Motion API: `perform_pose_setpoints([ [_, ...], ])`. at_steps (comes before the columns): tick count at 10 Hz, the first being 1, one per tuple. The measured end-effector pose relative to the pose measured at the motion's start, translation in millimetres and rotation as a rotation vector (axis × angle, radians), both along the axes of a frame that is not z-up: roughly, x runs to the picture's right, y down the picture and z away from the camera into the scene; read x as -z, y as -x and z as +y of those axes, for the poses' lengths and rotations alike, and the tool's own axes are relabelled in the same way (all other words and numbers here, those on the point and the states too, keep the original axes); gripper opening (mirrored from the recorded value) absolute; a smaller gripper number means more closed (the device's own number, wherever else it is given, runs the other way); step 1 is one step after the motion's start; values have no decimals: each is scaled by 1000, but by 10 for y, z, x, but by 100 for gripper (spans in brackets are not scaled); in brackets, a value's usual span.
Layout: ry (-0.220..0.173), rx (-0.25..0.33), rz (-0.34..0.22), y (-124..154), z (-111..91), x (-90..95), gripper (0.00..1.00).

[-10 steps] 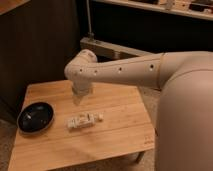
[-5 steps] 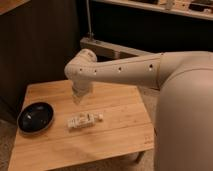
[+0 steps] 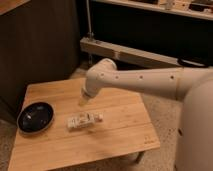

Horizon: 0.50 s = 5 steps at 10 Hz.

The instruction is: Place the bottle in the ceramic bowl

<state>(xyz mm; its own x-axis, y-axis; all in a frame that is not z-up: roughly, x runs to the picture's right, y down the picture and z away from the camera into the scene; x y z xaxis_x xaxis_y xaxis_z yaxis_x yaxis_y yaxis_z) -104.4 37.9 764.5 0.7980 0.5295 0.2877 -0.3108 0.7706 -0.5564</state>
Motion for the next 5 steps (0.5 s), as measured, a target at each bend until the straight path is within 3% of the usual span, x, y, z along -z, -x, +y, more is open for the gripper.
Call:
perform_pose_setpoints([
  [1,-42,-12,-89,-77,-34,-40,65],
  [2,-139,-51,-206,-263,-158,-92,65],
  [3,-215,-85,-260,-438,-268,-113,65],
  [5,-364,-150,-318,-804,-480,-135,65],
])
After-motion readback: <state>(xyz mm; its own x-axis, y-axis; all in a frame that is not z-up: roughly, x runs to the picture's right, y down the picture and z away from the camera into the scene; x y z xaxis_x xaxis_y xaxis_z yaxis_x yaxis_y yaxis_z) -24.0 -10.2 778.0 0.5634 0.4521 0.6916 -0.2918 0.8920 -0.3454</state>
